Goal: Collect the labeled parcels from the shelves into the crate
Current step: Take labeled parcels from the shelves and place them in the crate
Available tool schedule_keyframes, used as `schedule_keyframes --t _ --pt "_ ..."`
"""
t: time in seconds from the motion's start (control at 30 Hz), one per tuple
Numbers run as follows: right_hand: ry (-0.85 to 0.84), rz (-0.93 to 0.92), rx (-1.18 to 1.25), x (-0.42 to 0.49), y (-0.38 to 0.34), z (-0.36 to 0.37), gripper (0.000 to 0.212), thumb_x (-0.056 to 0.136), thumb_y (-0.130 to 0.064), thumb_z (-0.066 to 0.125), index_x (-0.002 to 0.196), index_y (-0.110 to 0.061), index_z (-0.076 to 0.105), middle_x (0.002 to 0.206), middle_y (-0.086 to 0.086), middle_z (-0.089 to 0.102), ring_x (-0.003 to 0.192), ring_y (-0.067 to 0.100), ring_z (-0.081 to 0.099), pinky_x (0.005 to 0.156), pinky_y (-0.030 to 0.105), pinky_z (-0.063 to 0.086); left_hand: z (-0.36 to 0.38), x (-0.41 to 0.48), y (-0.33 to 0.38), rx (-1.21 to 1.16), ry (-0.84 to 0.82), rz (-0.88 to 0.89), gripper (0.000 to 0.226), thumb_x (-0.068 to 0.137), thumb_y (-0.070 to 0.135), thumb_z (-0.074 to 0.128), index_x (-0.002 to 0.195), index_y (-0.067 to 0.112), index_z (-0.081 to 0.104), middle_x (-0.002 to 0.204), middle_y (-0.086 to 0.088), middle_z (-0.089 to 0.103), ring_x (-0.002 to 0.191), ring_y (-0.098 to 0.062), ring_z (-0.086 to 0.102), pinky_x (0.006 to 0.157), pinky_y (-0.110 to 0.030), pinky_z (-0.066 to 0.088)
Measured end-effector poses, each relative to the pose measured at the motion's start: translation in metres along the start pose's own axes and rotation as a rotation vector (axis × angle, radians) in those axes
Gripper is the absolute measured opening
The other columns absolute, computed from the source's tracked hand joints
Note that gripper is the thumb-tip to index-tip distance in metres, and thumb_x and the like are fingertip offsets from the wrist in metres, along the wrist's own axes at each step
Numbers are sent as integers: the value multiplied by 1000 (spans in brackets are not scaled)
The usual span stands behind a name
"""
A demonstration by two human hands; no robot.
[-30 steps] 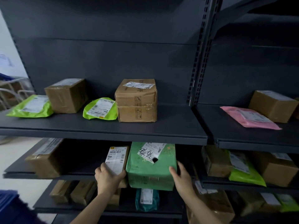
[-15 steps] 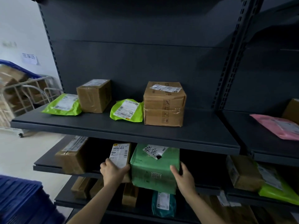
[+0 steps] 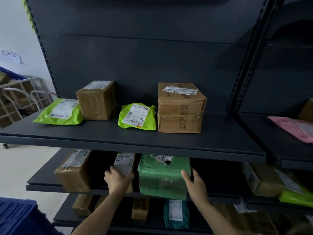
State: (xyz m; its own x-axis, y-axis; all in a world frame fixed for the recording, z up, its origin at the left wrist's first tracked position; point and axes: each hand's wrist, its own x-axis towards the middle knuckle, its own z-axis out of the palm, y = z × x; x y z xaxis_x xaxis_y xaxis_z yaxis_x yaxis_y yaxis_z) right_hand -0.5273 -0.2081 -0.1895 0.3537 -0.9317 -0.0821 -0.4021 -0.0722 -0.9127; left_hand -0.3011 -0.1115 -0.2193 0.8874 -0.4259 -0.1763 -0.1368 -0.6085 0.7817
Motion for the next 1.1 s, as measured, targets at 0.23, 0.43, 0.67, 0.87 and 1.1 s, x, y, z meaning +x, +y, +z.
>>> schedule_keyframes --t 0.23,0.43,0.67,0.87,1.1 --pt "4 13 -48 -3 3 -1 64 91 -42 48 143 -10 28 144 9 41 132 24 39 105 32 33 2 0 3 127 5 78 108 72 49 73 146 0 12 148 -23 21 138 -38 19 113 -47 23" --pt "-18 -49 -232 -11 13 -17 68 91 -42 48 145 -8 24 148 11 34 136 24 33 107 32 31 -5 -16 5 260 65 218 97 83 54 58 147 -1 11 153 -21 16 142 -34 13 117 -41 15" --pt "-84 -133 -381 -23 24 -54 68 94 -41 46 147 -11 17 152 7 25 139 21 26 108 28 27 -8 -62 10 243 99 344 74 92 36 52 146 -1 18 152 -21 20 141 -35 16 115 -42 17" --pt "-88 -166 -517 -44 50 -110 69 93 -47 44 148 -15 15 152 6 25 139 20 25 108 30 29 19 -128 18 271 102 418 72 92 36 53 146 1 22 151 -20 25 141 -35 19 114 -42 22" --pt "-53 -229 -659 -74 87 -197 68 93 -45 45 148 -15 16 151 4 26 138 19 25 109 27 28 74 -214 42 495 14 578 73 94 45 43 148 4 15 155 -13 20 144 -27 15 119 -36 17"
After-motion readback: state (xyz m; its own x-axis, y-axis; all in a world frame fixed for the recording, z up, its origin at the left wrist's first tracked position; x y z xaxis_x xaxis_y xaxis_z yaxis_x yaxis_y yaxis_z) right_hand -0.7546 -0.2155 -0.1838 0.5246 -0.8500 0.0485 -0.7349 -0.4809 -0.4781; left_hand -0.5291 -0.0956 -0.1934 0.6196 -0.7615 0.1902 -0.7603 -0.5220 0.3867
